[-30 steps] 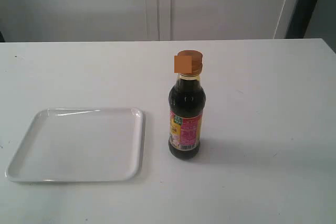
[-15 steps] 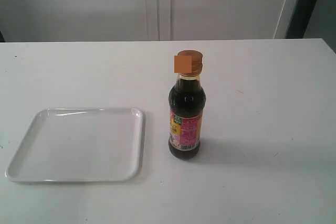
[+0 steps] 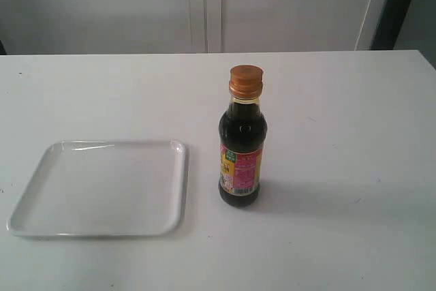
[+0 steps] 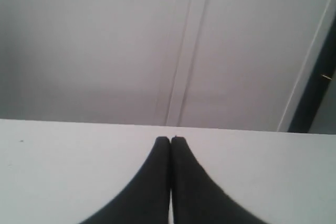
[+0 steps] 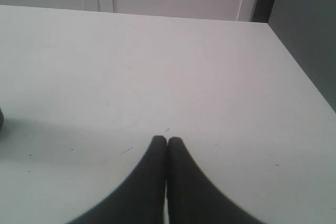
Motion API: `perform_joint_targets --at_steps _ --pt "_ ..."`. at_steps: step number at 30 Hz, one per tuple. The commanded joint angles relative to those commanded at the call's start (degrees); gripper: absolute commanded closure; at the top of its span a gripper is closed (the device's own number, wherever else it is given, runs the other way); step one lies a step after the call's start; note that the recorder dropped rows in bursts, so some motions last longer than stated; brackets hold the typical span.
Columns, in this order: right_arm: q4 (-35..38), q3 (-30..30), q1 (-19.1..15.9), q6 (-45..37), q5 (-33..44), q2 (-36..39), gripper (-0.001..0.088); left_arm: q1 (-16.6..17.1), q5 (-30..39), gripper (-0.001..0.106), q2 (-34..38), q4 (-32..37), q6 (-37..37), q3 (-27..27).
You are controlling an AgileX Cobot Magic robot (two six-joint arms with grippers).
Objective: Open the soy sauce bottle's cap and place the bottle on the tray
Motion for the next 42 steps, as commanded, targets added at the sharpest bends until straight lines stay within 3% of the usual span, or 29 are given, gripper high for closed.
perform_joint_targets --at_steps 2,7,12,21,25,33,38,40,42 --pt "0.00 0.00 0.00 0.00 0.00 0.00 0.0868 0.00 -5.24 0.105 3.18 6.59 -4.62 -0.82" --pt "0.00 0.00 0.00 0.00 0.00 0.00 0.0868 0.00 -17.73 0.105 9.22 15.38 -7.99 -2.77" --pt "0.00 0.00 0.00 0.00 0.00 0.00 0.0868 0.00 -24.48 0.105 12.97 22.69 -9.19 -3.39" --pt "0.00 0.00 0.00 0.00 0.00 0.00 0.0868 0.00 -37.53 0.105 20.42 25.49 -11.69 -3.39" --pt "0.00 0.00 0.00 0.00 0.00 0.00 0.0868 -0.54 -39.82 0.103 23.20 25.49 -10.90 -3.39" --pt "0.00 0.00 0.00 0.00 0.00 0.00 0.0868 -7.91 -39.42 0.058 27.25 22.24 -5.04 -3.39" --pt "0.00 0.00 0.00 0.00 0.00 0.00 0.0868 -12.00 -38.61 0.013 29.97 18.34 -0.60 -3.39" --pt "0.00 0.00 0.00 0.00 0.00 0.00 0.0868 -13.30 -37.87 0.002 31.03 16.97 -0.26 -3.39" --pt "0.00 0.00 0.00 0.00 0.00 0.00 0.0868 -14.75 -37.87 0.000 32.12 15.89 0.64 -3.54"
